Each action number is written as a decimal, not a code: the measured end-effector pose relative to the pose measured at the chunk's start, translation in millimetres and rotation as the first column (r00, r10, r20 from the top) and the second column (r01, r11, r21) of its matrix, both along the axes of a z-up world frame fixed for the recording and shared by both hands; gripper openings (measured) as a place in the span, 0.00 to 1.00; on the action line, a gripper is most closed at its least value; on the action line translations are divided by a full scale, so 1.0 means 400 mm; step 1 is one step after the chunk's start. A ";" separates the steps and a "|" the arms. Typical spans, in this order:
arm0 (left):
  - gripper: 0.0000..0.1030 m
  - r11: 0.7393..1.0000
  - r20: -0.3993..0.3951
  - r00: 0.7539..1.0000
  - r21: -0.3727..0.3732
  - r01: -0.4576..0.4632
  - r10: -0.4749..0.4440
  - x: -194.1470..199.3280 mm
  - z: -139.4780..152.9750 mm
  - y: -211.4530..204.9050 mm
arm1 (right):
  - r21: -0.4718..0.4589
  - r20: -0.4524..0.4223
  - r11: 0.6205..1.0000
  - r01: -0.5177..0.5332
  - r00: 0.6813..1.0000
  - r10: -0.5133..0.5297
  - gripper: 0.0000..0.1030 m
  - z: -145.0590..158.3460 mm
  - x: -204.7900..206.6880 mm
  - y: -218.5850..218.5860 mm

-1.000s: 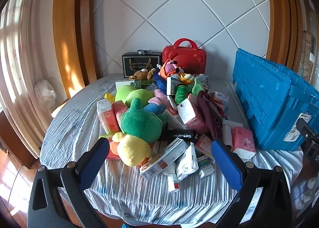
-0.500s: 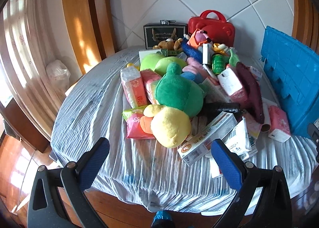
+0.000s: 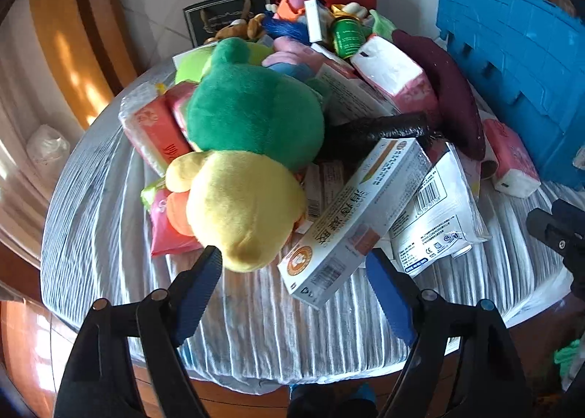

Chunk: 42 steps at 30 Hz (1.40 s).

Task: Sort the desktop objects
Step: 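Reach both grippers toward the pile of items on the table, then grasp a white medicine box with the left gripper while the right grasps a white sachet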

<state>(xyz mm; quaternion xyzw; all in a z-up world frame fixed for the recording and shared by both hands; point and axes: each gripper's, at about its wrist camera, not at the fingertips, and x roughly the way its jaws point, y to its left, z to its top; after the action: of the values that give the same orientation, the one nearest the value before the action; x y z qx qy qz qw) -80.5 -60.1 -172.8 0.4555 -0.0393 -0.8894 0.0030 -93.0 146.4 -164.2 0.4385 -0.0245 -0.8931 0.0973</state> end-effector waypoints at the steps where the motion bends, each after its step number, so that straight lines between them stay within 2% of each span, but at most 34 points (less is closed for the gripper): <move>1: 0.79 1.000 0.002 1.000 -0.014 0.018 -0.018 -0.012 -0.007 0.012 | -0.005 0.009 1.000 -0.007 1.000 0.007 0.72 -0.003 -0.003 -0.011; 4: 0.79 0.997 -0.002 0.999 -0.063 0.053 -0.053 -0.030 -0.022 0.035 | -0.046 0.047 0.999 -0.026 0.998 0.028 0.72 -0.016 -0.016 -0.042; 10: 0.79 0.985 -0.008 0.989 -0.095 0.145 -0.146 -0.024 0.004 0.065 | -0.065 0.058 0.997 -0.048 0.997 0.052 0.72 -0.014 -0.015 -0.095; 14: 0.79 0.981 -0.009 0.983 -0.056 0.184 -0.184 -0.024 0.011 0.079 | -0.072 0.043 0.997 -0.012 0.999 0.016 0.72 0.009 -0.011 -0.081; 16: 0.79 0.977 0.004 0.981 -0.095 0.192 -0.193 -0.038 -0.011 0.089 | -0.069 0.041 0.998 0.004 0.999 -0.001 0.72 0.014 -0.009 -0.069; 19: 0.77 0.980 0.047 0.983 -0.081 0.180 -0.177 -0.080 -0.061 0.083 | -0.093 0.077 0.996 0.016 0.997 -0.009 0.72 -0.002 -0.013 -0.065; 21: 0.62 0.980 0.057 0.983 -0.089 0.176 -0.172 -0.099 -0.081 0.080 | -0.113 0.101 0.994 0.014 0.995 -0.003 0.68 -0.016 -0.018 -0.074; 23: 0.54 0.985 0.072 0.985 -0.062 0.163 -0.158 -0.119 -0.092 0.064 | -0.125 0.114 0.992 0.010 0.994 0.005 0.61 -0.032 -0.024 -0.087; 26: 0.54 0.990 0.063 0.988 -0.008 0.140 -0.140 -0.135 -0.084 0.032 | -0.132 0.137 0.991 -0.003 0.990 0.021 0.57 -0.054 -0.048 -0.113; 29: 0.53 0.988 0.067 0.986 -0.021 0.152 -0.150 -0.144 -0.086 0.029 | -0.147 0.149 0.989 -0.012 0.988 0.034 0.55 -0.073 -0.070 -0.139; 30: 0.47 0.988 0.064 0.986 -0.017 0.156 -0.154 -0.144 -0.085 0.027 | -0.154 0.150 0.988 -0.012 0.988 0.036 0.55 -0.077 -0.081 -0.147; 31: 0.43 0.988 0.059 0.986 -0.016 0.156 -0.155 -0.144 -0.082 0.025 | -0.154 0.152 0.988 -0.018 0.987 0.041 0.51 -0.081 -0.091 -0.155; 32: 0.35 0.988 0.054 0.987 -0.016 0.153 -0.152 -0.144 -0.079 0.021 | -0.156 0.151 0.987 -0.027 0.987 0.050 0.39 -0.086 -0.098 -0.163; 33: 0.30 0.989 0.048 0.988 -0.010 0.149 -0.148 -0.145 -0.075 0.014 | -0.163 0.150 0.986 -0.037 0.987 0.062 0.31 -0.087 -0.106 -0.172; 34: 0.29 0.989 0.043 0.988 0.004 0.147 -0.147 -0.145 -0.070 0.005 | -0.166 0.144 0.985 -0.043 0.987 0.068 0.25 -0.084 -0.110 -0.178; 35: 0.29 0.988 0.039 0.988 0.023 0.150 -0.151 -0.146 -0.066 -0.001 | -0.166 0.131 0.985 -0.046 0.989 0.068 0.24 -0.076 -0.113 -0.182; 38: 0.29 0.986 0.013 0.987 0.049 0.158 -0.158 -0.142 -0.039 -0.013 | -0.153 0.084 0.987 -0.049 0.995 0.062 0.23 -0.034 -0.115 -0.188; 42: 0.29 0.983 -0.065 0.984 0.073 0.171 -0.166 -0.133 0.023 -0.025 | -0.136 0.029 0.990 -0.029 0.999 0.033 0.22 0.028 -0.129 -0.180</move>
<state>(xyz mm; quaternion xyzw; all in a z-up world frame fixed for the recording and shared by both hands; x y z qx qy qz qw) -133.6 -70.0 -163.7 0.4239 -0.0426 -0.9003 -0.0890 -144.4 74.5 -152.9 0.4449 -0.0796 -0.8809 0.1403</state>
